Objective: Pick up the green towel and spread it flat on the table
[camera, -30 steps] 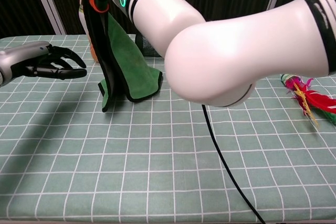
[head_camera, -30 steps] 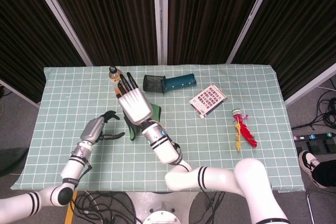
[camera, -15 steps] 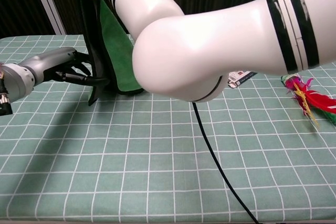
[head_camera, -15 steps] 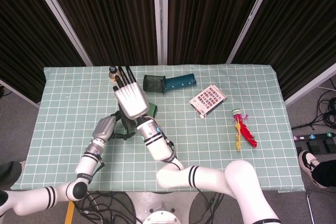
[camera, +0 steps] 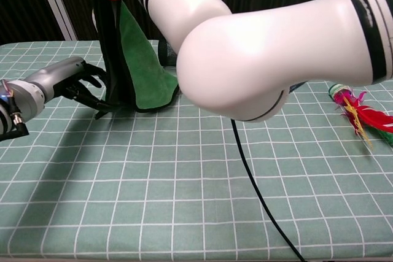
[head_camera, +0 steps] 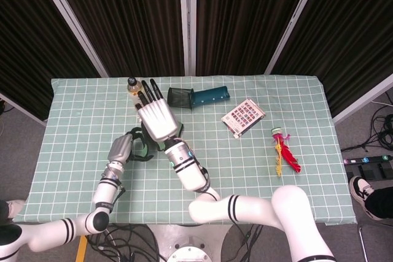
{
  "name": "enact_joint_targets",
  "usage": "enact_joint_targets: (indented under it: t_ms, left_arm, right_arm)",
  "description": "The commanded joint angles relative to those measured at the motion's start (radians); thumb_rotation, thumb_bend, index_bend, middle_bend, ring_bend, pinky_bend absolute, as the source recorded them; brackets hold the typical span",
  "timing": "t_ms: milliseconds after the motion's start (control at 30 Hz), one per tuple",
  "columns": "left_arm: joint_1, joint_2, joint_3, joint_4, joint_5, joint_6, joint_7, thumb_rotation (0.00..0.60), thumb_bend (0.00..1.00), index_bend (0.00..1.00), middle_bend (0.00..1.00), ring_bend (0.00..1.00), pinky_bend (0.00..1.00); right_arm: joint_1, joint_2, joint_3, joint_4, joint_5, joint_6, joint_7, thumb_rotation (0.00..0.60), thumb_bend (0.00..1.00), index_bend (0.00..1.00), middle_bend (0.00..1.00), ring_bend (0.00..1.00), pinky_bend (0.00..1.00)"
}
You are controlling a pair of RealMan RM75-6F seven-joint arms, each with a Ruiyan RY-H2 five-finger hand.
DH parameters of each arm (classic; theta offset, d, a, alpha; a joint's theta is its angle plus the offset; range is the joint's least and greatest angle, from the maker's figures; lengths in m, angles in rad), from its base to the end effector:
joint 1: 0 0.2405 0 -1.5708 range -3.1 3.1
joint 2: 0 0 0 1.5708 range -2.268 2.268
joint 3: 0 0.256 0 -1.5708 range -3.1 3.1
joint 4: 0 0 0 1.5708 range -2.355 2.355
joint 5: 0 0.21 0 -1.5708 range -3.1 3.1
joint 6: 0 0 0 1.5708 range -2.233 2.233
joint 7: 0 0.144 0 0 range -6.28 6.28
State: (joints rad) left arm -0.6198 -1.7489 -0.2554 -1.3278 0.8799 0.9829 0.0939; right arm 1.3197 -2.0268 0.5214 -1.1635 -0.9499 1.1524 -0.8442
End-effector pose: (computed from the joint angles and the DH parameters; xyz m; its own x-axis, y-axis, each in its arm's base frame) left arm -0.1965 0.3316 -0.0578 -0.0521 0.3436 0.9377 0.9966 0.0786 0.0266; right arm 0.1124 -0.3688 -0.0705 0.4413 0.1960 0.8757 -0.7221 -0.5018 0.4762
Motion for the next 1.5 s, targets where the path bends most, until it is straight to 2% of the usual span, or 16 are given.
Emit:
enact_joint_targets:
  t_ms: [33,167,300,467,667,833,967,1100,1233,1400,1500]
  left_arm:
    - [0.01,-0.001,-0.004,0.003,0.021,0.01,-0.024,0.488,0.19,0.57,0.31,0.23,0.31]
    - [0.026,-0.004,-0.007,0.006,0.062,0.032,-0.068,0.51,0.3,0.63,0.34,0.23,0.31]
    - [0.039,-0.009,-0.007,0.018,0.117,0.054,-0.124,0.589,0.41,0.7,0.4,0.25,0.31]
    - [0.061,-0.003,0.007,0.021,0.198,0.086,-0.196,0.6,0.5,0.77,0.45,0.28,0.31]
    - [0.087,0.078,0.025,-0.05,0.276,0.105,-0.242,0.6,0.51,0.78,0.45,0.28,0.31]
    - [0.086,0.164,0.013,-0.124,0.303,0.097,-0.24,0.6,0.49,0.77,0.45,0.28,0.31]
    - [0.065,0.208,-0.02,-0.15,0.297,0.083,-0.225,0.6,0.49,0.77,0.45,0.28,0.31]
    - [0.028,0.225,-0.06,-0.138,0.267,0.058,-0.195,0.6,0.48,0.77,0.45,0.28,0.31]
    - [-0.02,0.213,-0.119,-0.074,0.211,0.04,-0.172,0.6,0.48,0.77,0.45,0.28,0.31]
    - [-0.07,0.169,-0.194,0.027,0.166,0.076,-0.17,0.6,0.47,0.77,0.45,0.28,0.31]
    - [-0.08,0.154,-0.209,0.053,0.169,0.106,-0.177,0.6,0.47,0.76,0.45,0.28,0.31]
  right_arm:
    - [-0.017,0.02,-0.008,-0.032,0.001,0.009,-0.001,0.6,0.42,0.74,0.23,0.01,0.03]
    - [-0.044,0.049,-0.013,-0.082,0.008,0.02,0.004,0.6,0.42,0.73,0.23,0.01,0.03]
    - [-0.082,0.086,-0.019,-0.158,0.027,0.027,0.016,0.6,0.41,0.73,0.23,0.02,0.03]
    - [-0.137,0.152,-0.036,-0.259,0.033,0.044,0.034,0.6,0.41,0.73,0.23,0.02,0.03]
    - [-0.213,0.257,-0.056,-0.375,0.025,0.036,0.107,0.6,0.41,0.73,0.23,0.02,0.03]
    - [-0.256,0.34,-0.07,-0.424,0.028,-0.015,0.187,0.6,0.41,0.73,0.23,0.01,0.02]
    - [-0.27,0.384,-0.065,-0.419,0.035,-0.07,0.268,0.6,0.41,0.73,0.23,0.01,0.01]
    - [-0.269,0.406,-0.063,-0.367,0.015,-0.112,0.342,0.6,0.41,0.73,0.23,0.01,0.0]
    - [-0.26,0.413,-0.04,-0.28,-0.008,-0.156,0.457,0.6,0.41,0.74,0.24,0.01,0.0]
    - [-0.252,0.424,-0.015,-0.192,-0.073,-0.191,0.618,0.6,0.41,0.74,0.24,0.01,0.0]
    - [-0.255,0.436,-0.018,-0.166,-0.105,-0.204,0.683,0.6,0.41,0.74,0.24,0.01,0.0]
